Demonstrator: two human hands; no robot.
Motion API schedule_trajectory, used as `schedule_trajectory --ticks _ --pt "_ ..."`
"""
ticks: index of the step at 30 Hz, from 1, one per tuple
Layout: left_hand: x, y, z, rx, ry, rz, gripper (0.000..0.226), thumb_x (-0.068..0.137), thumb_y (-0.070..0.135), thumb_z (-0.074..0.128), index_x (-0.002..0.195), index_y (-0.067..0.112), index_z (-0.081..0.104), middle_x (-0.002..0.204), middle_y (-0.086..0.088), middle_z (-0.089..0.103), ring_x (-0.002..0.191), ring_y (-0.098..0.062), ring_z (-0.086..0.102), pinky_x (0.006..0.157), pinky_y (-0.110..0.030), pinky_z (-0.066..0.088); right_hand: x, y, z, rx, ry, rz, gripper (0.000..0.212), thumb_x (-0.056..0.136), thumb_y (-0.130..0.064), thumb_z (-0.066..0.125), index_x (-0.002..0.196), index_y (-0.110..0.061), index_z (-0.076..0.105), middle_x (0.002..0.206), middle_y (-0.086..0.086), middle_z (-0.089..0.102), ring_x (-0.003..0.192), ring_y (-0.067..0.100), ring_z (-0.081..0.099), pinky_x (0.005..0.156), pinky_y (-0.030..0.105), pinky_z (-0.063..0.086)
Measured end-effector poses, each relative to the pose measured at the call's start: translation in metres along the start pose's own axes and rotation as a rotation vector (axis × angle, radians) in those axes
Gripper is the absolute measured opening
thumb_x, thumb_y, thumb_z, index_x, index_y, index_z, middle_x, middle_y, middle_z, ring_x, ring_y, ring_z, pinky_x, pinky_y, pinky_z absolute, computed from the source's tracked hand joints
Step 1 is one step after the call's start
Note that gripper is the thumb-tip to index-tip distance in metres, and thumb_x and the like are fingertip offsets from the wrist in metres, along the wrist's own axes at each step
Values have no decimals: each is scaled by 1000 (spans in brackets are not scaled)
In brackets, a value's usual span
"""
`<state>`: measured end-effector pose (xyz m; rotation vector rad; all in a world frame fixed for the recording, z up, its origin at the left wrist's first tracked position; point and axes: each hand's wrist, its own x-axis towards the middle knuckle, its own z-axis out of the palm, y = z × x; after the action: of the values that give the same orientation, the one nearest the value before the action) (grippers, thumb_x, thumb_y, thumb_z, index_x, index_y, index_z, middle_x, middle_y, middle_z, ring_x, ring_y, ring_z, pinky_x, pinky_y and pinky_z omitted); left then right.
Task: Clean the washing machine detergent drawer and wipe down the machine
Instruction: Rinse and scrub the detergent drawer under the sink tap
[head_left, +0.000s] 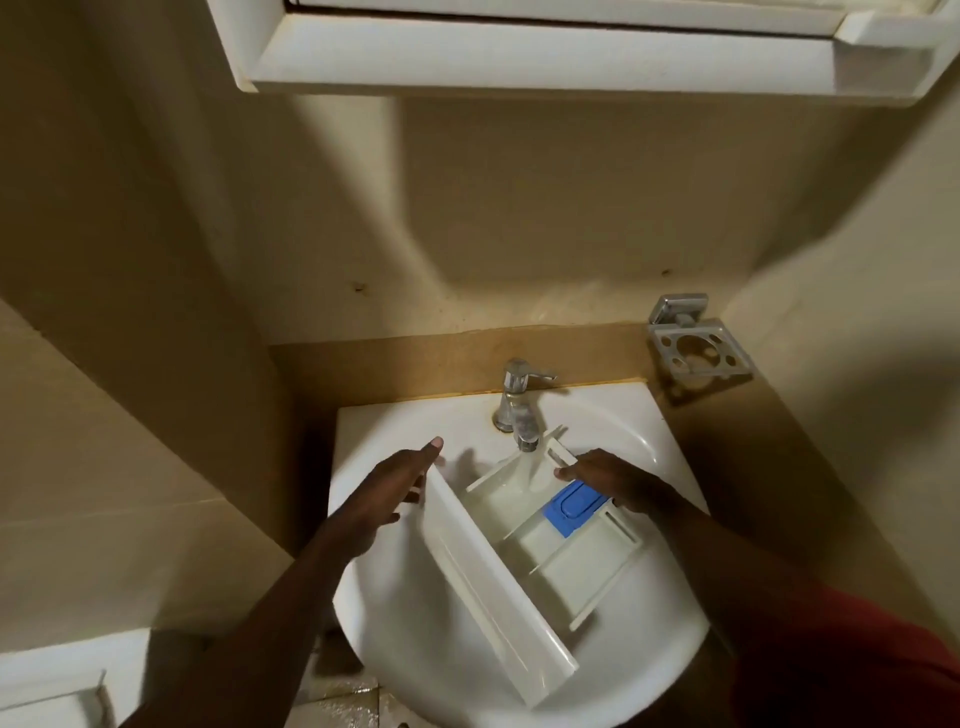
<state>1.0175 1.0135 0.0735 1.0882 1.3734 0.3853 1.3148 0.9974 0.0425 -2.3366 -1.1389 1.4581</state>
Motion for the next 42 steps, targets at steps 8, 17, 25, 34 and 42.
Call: schedule_trajectory --ticks 8,17,25,34,42 --pt "15 4 -5 142 -520 -247 65 71 56 78 127 27 62 120 -14 68 95 -31 70 79 -43 59 -1 -33 32 -163 -195 -163 36 78 -47 69 88 -14 58 87 2 59 80 15 55 77 32 41" --pt "21 -21 23 45 -377 -188 61 66 16 66 126 12 56 115 -16 67 107 -37 64 102 -48 49 1 -43 34 -67 -280 -251 90 56 -74 74 126 -19 59 127 -2 62 118 17 56 109 39 39" --pt "21 -25 24 1 -241 -117 64 58 33 68 120 22 53 113 -14 67 102 -35 68 94 -51 55 -12 -60 -12 -122 -246 -291 31 78 -16 78 103 -2 66 97 13 67 93 21 62 80 26 47" --pt "-4 -34 29 -69 -61 -89 55 63 32 61 116 25 50 102 -11 71 89 -32 71 77 -46 60 -3 -34 -9 -265 -124 -209 48 69 -13 81 114 -20 65 113 2 62 94 16 59 73 23 47" --pt "-13 -37 41 -12 90 -93 29 89 18 58 116 24 49 92 -3 67 84 -22 66 67 -35 54 0 -19 26 59 126 -228 68 70 -13 81 124 -24 41 103 1 59 84 14 55 59 19 42"
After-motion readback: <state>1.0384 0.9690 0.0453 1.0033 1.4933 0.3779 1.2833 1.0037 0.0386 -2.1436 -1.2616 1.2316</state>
